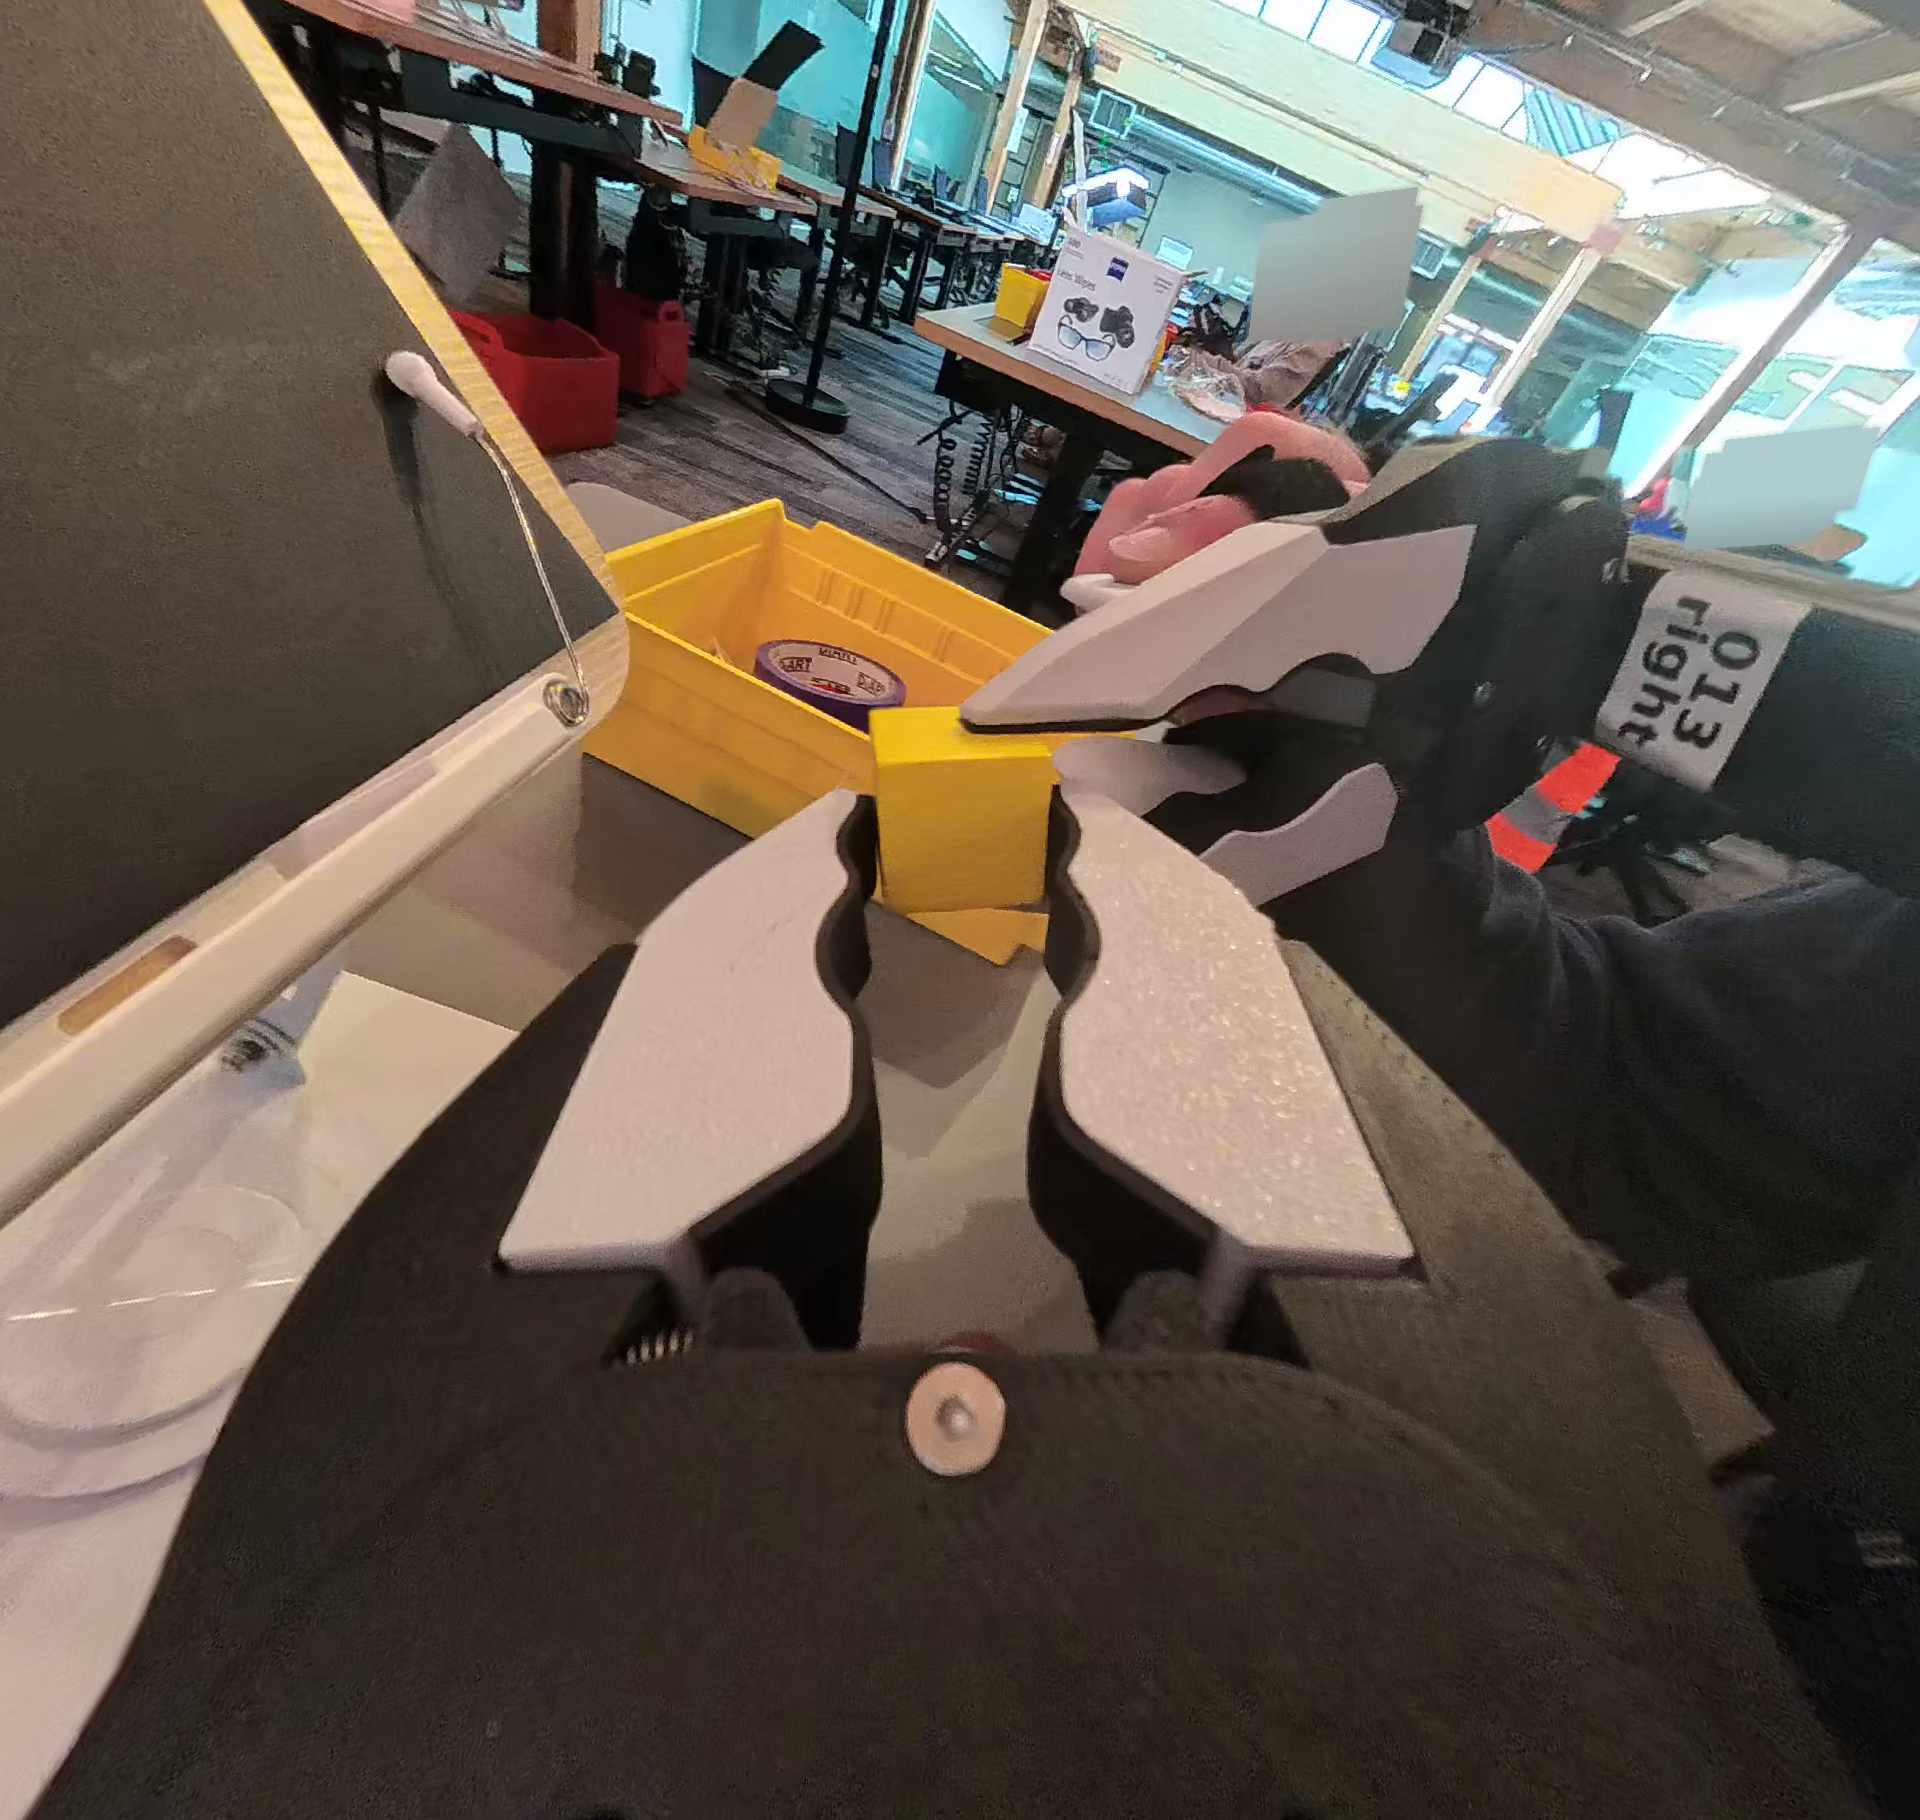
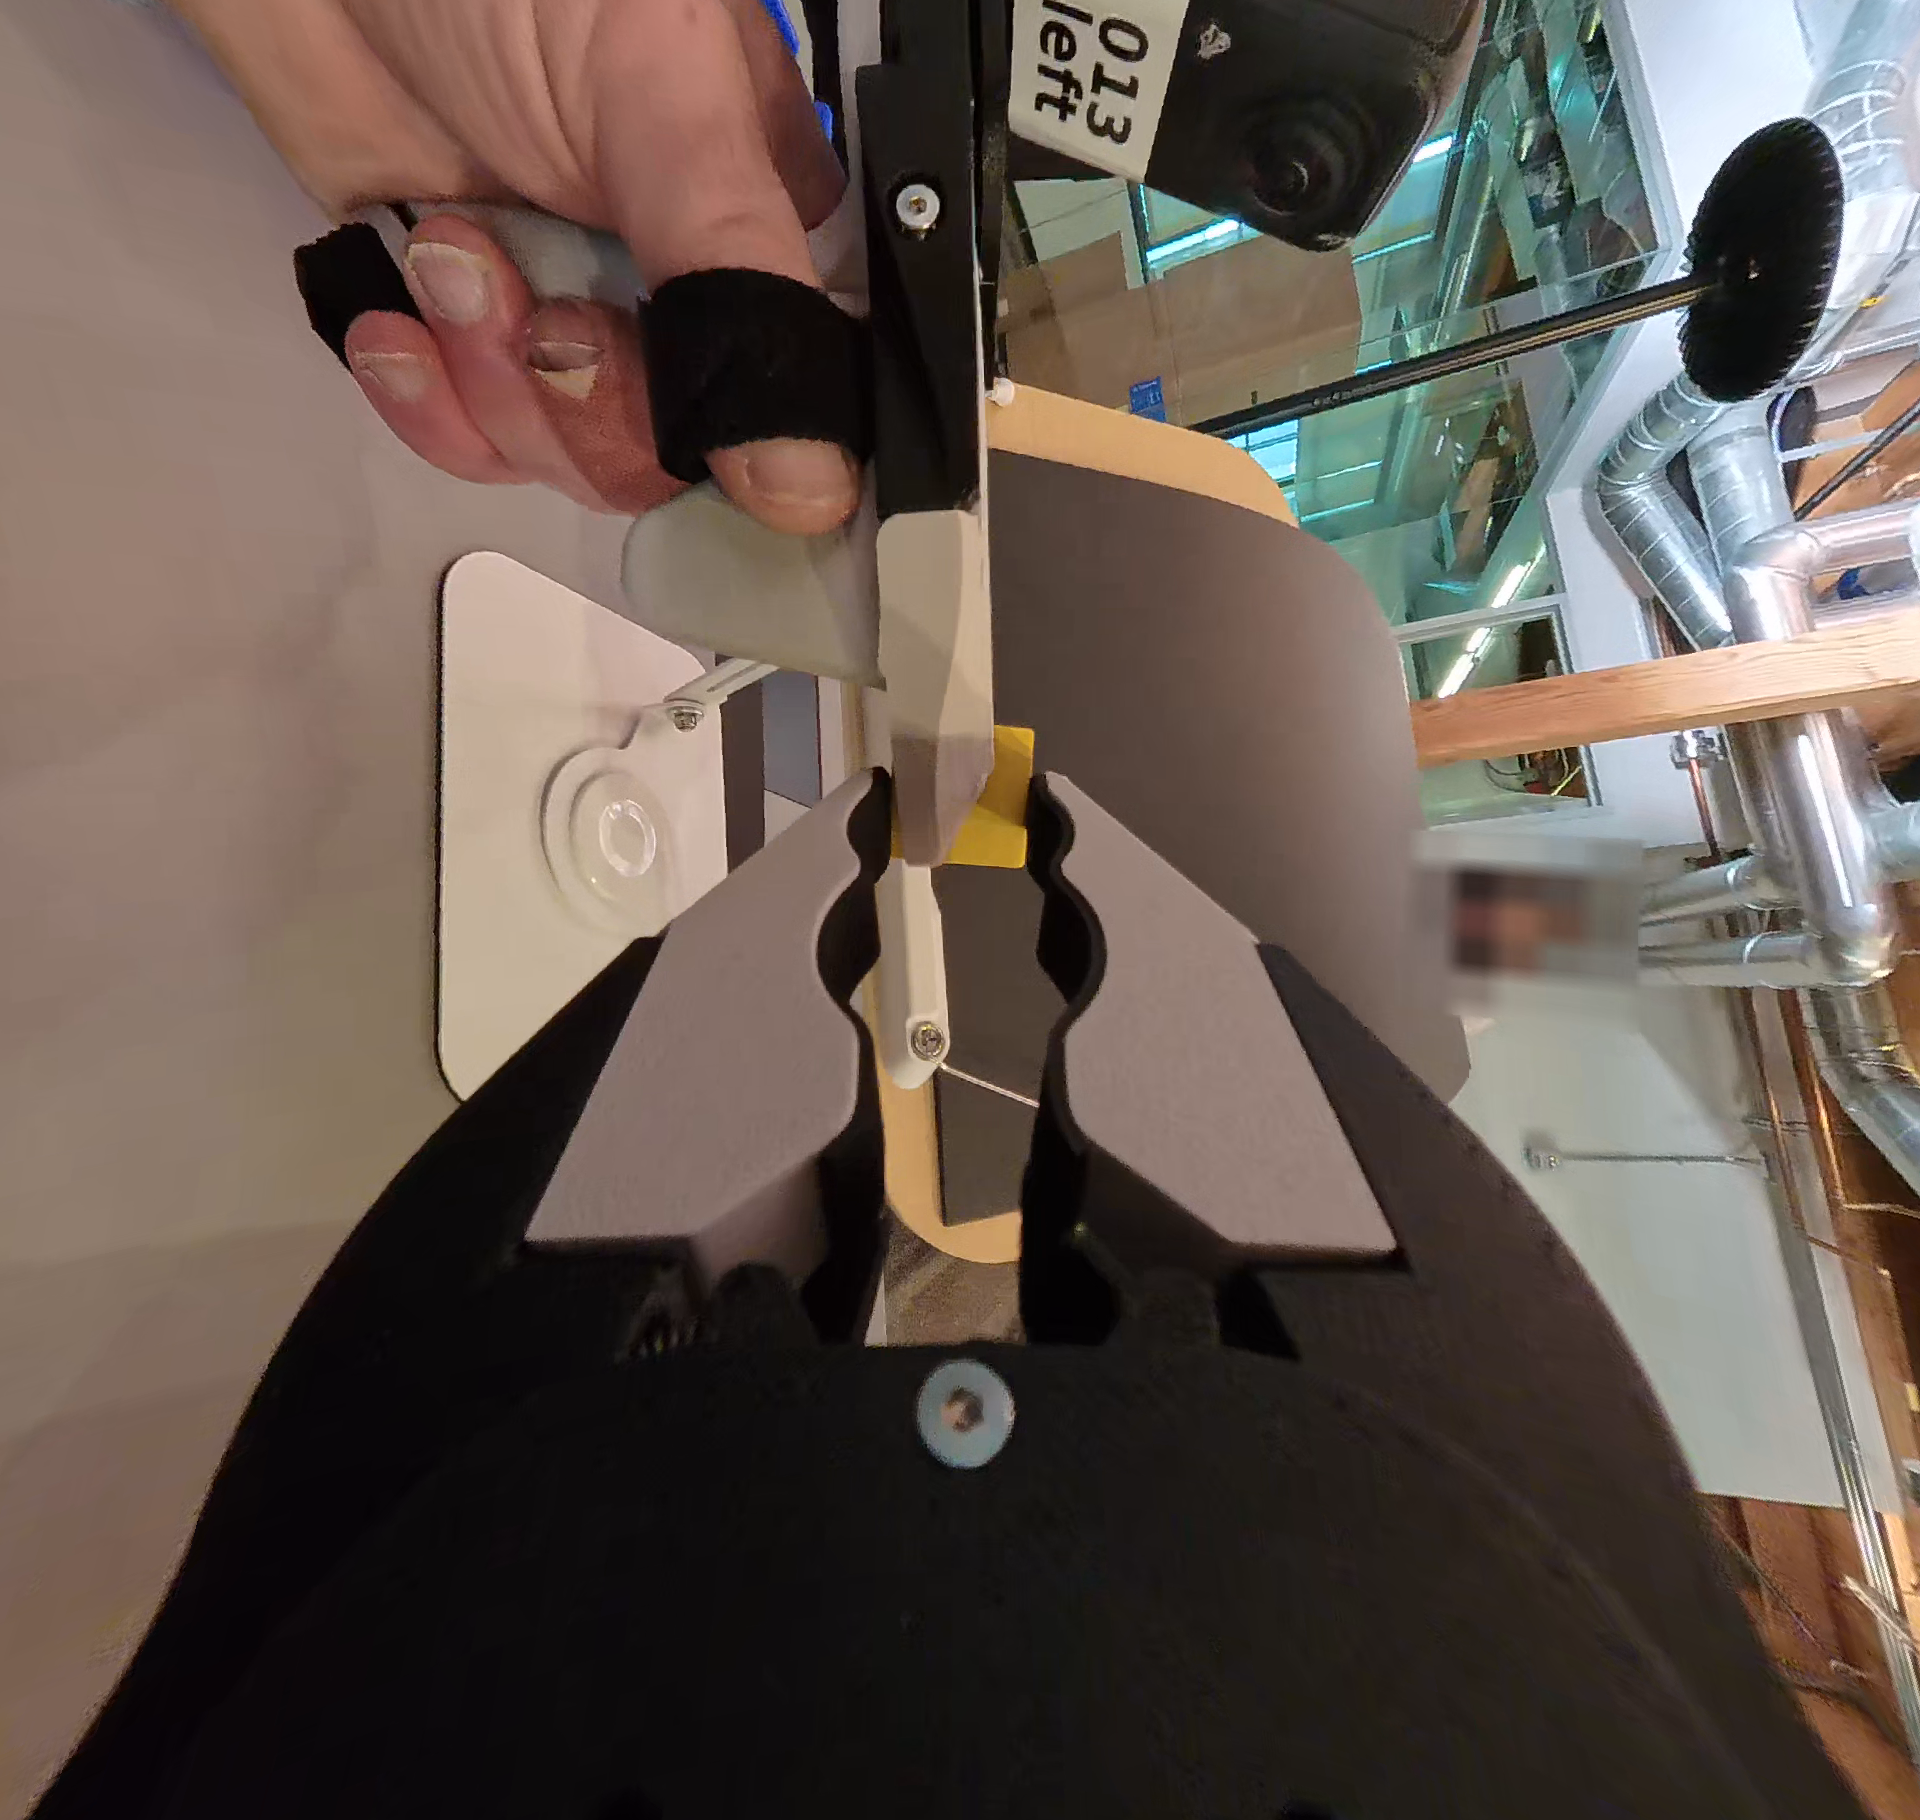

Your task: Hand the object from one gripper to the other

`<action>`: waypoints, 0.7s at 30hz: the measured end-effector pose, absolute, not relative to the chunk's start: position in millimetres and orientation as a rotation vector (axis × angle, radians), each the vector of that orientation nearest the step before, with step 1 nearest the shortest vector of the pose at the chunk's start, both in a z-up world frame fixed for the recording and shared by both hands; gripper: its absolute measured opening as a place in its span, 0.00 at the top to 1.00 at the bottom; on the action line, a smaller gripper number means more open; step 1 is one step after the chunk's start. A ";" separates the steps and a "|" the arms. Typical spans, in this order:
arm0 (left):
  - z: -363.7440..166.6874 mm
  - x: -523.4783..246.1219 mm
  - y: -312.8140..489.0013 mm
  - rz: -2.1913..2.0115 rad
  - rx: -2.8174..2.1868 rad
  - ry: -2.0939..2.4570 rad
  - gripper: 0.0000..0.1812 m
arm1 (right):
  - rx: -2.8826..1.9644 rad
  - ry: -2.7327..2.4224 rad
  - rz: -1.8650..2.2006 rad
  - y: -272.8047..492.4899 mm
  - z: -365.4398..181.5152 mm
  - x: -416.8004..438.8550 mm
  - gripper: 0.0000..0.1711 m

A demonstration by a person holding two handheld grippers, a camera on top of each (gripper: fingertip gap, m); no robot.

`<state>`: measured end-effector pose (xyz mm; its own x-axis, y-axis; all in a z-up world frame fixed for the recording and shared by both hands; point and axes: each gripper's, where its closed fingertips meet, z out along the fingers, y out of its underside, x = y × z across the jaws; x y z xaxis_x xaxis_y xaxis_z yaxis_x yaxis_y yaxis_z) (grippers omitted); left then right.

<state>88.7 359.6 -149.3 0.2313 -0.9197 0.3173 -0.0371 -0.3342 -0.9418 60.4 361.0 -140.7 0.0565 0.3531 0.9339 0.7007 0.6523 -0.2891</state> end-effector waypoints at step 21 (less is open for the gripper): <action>-146.3 62.7 380.8 0.295 -1.175 1.272 0.84 | -1.512 -1.187 0.772 360.6 -139.9 59.3 0.75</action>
